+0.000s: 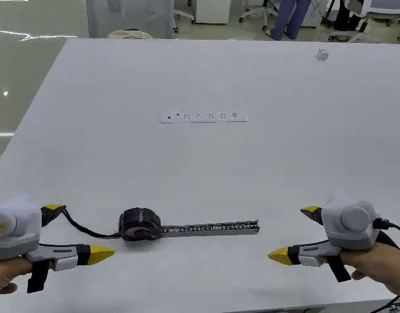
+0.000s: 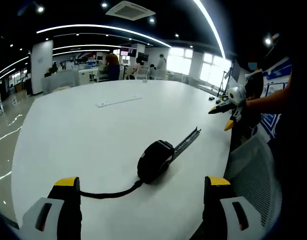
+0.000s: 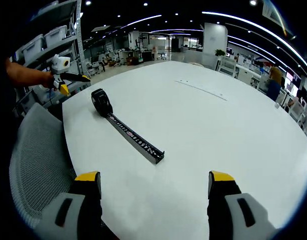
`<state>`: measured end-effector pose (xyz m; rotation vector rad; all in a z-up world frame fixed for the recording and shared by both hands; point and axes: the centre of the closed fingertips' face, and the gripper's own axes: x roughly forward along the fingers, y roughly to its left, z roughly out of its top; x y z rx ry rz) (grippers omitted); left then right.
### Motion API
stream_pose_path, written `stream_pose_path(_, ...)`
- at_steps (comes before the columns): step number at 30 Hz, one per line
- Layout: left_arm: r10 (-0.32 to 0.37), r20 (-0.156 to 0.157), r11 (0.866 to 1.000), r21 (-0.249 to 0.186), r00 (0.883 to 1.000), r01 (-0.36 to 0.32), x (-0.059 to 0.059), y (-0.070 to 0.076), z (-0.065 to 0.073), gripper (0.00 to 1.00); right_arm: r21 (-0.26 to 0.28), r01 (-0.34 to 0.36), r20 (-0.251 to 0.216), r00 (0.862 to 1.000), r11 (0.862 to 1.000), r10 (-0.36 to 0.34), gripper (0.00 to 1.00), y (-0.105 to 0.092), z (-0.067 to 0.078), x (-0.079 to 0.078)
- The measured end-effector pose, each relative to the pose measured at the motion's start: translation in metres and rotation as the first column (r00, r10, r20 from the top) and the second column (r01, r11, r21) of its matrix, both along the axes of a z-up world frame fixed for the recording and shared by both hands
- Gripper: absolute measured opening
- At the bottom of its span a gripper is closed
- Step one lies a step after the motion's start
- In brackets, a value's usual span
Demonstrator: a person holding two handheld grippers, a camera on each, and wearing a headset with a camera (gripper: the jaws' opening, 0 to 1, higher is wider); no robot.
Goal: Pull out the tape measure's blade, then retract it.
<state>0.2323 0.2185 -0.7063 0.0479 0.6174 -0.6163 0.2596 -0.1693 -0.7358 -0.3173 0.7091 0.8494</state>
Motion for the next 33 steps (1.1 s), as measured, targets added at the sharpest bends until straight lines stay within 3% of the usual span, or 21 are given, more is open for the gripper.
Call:
stream_pose_path(3, 0.014, 0.016, 1.000, -0.013, 1.000, -0.014, -0.009, 0.002, 0.001, 1.00, 0.017, 0.005, 0.015, 1.000, 1.000, -0.005, 0.91, 0.000, 0.003, -0.007)
stream_pose_path(12, 0.093, 0.008, 0.995, -0.036, 0.996, -0.093, -0.034, 0.023, -0.004, 1.00, 0.049, 0.082, 0.031, 0.996, 0.995, -0.084, 0.95, -0.010, 0.006, -0.025)
stream_pose_path(16, 0.116, 0.033, 0.992, -0.049, 0.993, -0.114, -0.037, 0.030, 0.005, 1.00, 0.030, 0.131, 0.066, 0.989, 0.991, -0.133, 1.00, -0.023, 0.005, -0.029)
stream_pose_path(21, 0.114, 0.054, 0.993, -0.040, 0.992, -0.111, -0.036, 0.031, 0.011, 1.00, 0.045, 0.167, 0.054, 0.984, 0.985, -0.170, 1.00, -0.030, 0.007, -0.037)
stream_pose_path(24, 0.106, 0.055, 0.994, -0.019, 0.993, -0.105, -0.036, 0.032, 0.008, 1.00, 0.046, 0.171, 0.053, 0.983, 0.984, -0.173, 1.00, -0.032, 0.008, -0.045)
stream_pose_path(33, 0.109, 0.054, 0.994, -0.024, 0.993, -0.107, -0.038, 0.034, 0.006, 1.00, 0.023, 0.176, 0.051, 0.983, 0.984, -0.177, 1.00, -0.040, 0.003, -0.054)
